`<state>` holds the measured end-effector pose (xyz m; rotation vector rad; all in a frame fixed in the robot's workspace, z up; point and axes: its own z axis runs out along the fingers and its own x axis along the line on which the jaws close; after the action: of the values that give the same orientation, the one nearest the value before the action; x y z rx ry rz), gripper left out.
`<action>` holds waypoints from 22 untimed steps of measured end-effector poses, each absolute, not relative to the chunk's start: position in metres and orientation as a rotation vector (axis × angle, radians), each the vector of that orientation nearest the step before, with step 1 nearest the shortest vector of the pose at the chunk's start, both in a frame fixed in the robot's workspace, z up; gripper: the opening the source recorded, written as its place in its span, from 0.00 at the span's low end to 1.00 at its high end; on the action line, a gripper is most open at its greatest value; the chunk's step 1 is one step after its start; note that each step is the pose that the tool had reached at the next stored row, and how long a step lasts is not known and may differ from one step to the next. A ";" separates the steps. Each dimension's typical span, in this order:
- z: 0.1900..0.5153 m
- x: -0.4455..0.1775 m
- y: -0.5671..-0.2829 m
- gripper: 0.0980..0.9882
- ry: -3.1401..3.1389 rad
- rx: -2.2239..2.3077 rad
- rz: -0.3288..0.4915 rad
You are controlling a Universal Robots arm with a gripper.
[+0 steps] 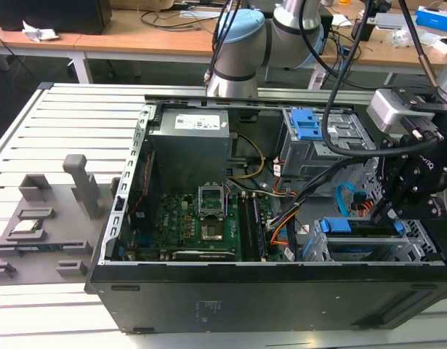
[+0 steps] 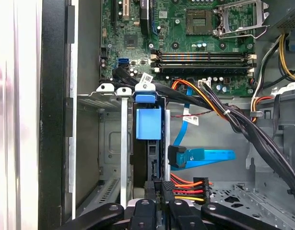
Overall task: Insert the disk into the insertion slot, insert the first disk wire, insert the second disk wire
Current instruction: 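Insert the first disk wire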
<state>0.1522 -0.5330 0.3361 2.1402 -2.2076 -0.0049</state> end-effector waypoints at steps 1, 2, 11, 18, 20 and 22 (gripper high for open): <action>0.336 0.152 -0.533 0.08 -2.208 2.140 -0.005; 0.336 0.152 -0.533 0.08 -2.208 2.140 -0.005; 0.350 0.152 -0.533 0.17 -2.208 2.140 -0.005; 0.369 0.152 -0.528 0.07 -2.208 2.140 -0.005; 0.376 0.152 -0.527 0.01 -2.208 2.140 -0.005; 0.383 0.152 -0.527 0.01 -2.208 2.140 -0.005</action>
<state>0.1522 -0.5268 0.3827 2.1404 -2.2078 -0.0053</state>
